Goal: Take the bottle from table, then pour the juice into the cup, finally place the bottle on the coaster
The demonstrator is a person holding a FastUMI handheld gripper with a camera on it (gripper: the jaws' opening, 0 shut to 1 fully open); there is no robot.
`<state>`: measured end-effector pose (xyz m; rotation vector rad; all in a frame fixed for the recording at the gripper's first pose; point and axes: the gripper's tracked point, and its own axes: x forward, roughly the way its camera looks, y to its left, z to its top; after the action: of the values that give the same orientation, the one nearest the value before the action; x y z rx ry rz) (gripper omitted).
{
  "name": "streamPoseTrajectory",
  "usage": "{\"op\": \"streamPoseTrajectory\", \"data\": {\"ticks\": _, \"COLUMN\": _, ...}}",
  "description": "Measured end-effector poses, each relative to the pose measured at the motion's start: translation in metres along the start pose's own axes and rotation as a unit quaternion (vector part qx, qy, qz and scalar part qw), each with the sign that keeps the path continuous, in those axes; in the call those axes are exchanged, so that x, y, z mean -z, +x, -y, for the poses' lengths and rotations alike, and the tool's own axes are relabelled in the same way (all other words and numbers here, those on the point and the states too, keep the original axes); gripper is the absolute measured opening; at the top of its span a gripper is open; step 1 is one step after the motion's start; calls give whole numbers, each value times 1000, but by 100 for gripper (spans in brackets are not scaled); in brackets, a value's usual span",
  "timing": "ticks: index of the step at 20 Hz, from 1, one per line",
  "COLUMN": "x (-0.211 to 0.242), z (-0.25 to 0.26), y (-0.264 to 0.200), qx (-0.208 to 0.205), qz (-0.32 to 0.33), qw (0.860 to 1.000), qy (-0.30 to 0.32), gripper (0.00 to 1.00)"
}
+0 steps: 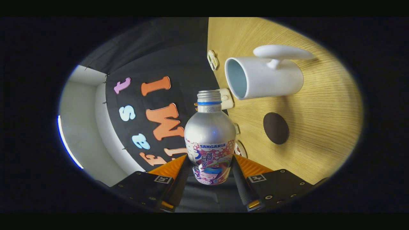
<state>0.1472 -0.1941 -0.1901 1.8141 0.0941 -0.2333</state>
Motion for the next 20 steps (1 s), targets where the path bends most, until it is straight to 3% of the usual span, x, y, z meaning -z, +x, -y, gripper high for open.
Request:
{"op": "streamPoseTrajectory", "data": {"ticks": 8, "x": 1, "z": -13, "y": 1, "qx": -9, "qz": -8, "qw": 999, "qy": 49, "gripper": 71}}
{"op": "streamPoseTrajectory", "data": {"ticks": 20, "x": -4, "z": -24, "y": 10, "qx": -18, "qz": -8, "qw": 997, "qy": 72, "gripper": 71}}
